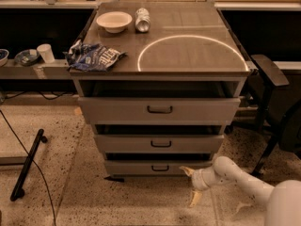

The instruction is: Open bottom drawer

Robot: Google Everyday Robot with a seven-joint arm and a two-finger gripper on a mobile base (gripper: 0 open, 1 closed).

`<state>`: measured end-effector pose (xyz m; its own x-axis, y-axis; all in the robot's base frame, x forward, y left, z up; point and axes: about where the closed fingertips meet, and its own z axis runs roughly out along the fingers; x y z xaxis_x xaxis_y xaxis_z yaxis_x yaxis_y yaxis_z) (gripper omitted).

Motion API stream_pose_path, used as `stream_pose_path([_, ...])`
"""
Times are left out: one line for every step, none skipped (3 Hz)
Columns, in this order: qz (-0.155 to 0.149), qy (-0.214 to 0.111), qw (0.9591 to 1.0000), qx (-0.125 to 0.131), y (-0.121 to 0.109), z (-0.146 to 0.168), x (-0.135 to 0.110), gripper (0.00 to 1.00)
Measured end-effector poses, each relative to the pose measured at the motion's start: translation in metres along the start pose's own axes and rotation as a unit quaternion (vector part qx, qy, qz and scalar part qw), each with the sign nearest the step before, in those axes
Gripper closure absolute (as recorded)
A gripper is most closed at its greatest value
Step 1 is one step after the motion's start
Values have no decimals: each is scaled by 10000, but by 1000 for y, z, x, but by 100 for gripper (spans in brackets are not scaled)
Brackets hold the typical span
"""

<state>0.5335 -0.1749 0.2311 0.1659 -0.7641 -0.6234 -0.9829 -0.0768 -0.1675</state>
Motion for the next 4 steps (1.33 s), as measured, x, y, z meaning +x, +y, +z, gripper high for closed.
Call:
stream_pose_path([466, -298, 9982, -230, -3, 18, 26, 0])
stream_pose_path([514, -201, 9985, 65, -30, 2, 43, 0])
stream_pose_path([508, -196, 9985, 57, -26, 6, 39, 0])
stream_pose_path([510, -4, 9981, 339, -24, 3, 42, 0])
